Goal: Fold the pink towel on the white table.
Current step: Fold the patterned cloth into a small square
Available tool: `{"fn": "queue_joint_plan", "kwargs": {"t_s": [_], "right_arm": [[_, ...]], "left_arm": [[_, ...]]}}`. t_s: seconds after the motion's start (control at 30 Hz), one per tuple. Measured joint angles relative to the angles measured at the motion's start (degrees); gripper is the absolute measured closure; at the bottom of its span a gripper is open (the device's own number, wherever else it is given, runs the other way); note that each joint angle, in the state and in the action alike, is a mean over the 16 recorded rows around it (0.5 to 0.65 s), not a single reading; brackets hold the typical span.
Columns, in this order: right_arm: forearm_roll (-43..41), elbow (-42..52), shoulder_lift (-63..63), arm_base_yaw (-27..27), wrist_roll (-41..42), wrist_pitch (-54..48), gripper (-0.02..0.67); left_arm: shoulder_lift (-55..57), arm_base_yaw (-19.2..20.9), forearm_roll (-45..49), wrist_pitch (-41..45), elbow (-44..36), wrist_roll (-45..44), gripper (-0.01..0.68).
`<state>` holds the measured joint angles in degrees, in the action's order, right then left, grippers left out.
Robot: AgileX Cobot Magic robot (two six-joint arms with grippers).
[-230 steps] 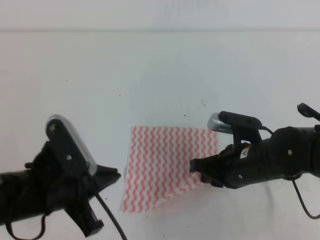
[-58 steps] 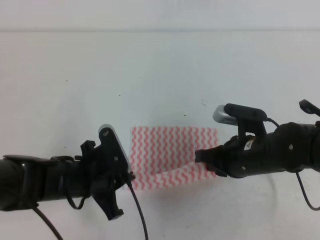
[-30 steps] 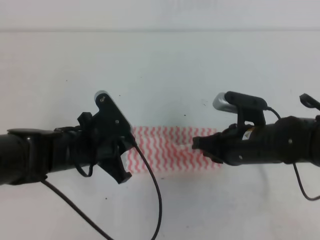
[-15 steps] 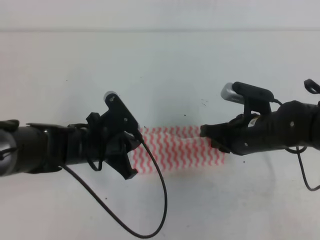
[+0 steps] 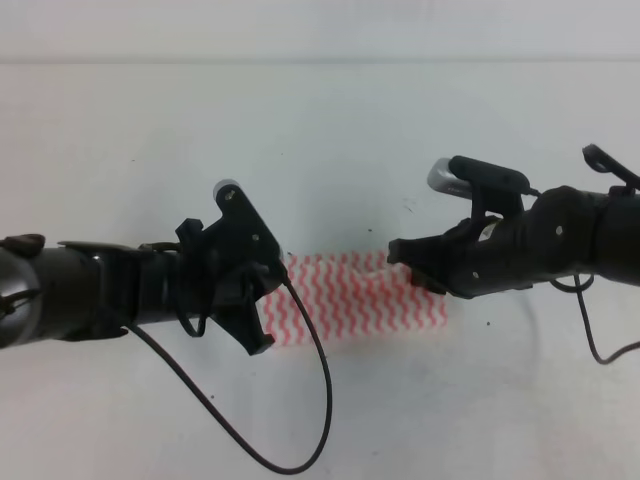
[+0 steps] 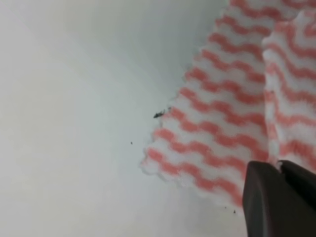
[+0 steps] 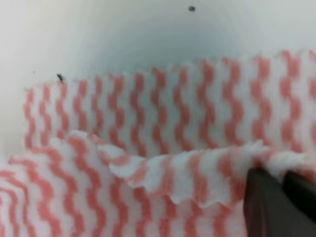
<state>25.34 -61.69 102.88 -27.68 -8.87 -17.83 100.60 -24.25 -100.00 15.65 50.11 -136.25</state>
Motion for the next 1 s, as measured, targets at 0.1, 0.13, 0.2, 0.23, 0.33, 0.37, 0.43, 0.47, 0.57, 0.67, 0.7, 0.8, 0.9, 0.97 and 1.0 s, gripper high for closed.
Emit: {"fn": "queue_joint_plan", "kwargs": {"t_s": [0.1,0.13,0.2,0.23,0.33,0.37,0.43,0.47,0.57,0.67,0.7,0.8,0.9,0.97,1.0], "right_arm": [[-0.28,-1.03,0.70,0.03,0.00,-0.34,0.665],[-0.38,-1.32,0.90,0.05,0.00,-0.46,0.665],[-0.58,-1.85,1.27,0.15,0.00,-0.67,0.665],[-0.69,-2.08,1.45,0.24,0.00,-0.79,0.665],[-0.93,-2.65,1.85,0.70,0.00,-1.09,0.665],[-1.00,-2.79,1.97,0.87,0.00,-1.17,0.665],[-1.08,-2.96,2.11,1.22,0.00,-1.27,0.665],[-1.12,-3.01,2.15,1.40,0.00,-1.30,0.665],[-1.20,-3.06,2.18,1.93,0.00,-1.30,0.665],[-1.24,-3.08,2.18,2.44,0.00,-1.28,0.666],[-1.24,-3.11,2.18,2.58,0.00,-1.28,0.666],[-1.27,-3.28,2.23,2.80,0.03,-1.28,0.665],[-1.29,-3.57,2.26,2.85,0.16,-1.38,0.665],[-1.31,-3.93,2.38,2.85,0.31,-1.60,0.665],[-1.32,-4.14,2.46,2.85,0.39,-1.74,0.665]], "left_arm": [[0.25,0.01,-0.03,-0.12,0.39,-0.27,0.674],[0.37,0.01,-0.03,-0.14,0.54,-0.27,0.674],[0.56,0.02,-0.09,-0.11,0.86,-0.21,0.674],[0.74,0.01,-0.06,-0.18,1.02,-0.16,0.674],[1.25,0.01,-0.06,-0.19,1.56,0.09,0.674],[1.45,0.01,-0.06,-0.19,1.76,0.16,0.674],[1.85,0.02,-0.09,-0.14,2.20,0.38,0.674],[2.03,0.03,-0.12,-0.09,2.41,0.51,0.674],[2.66,0.02,-0.09,-0.15,2.93,0.85,0.674],[3.20,0.02,-0.09,-0.25,3.39,1.17,0.674],[3.41,0.01,-0.06,-0.34,3.52,1.24,0.674],[3.87,0.01,-0.03,-0.51,3.89,1.47,0.674],[4.11,0.02,-0.09,-0.72,4.16,1.75,0.674],[4.28,0.01,-0.06,-1.04,4.26,1.86,0.674],[4.36,0.01,-0.03,-1.26,4.29,1.90,0.674]]}}
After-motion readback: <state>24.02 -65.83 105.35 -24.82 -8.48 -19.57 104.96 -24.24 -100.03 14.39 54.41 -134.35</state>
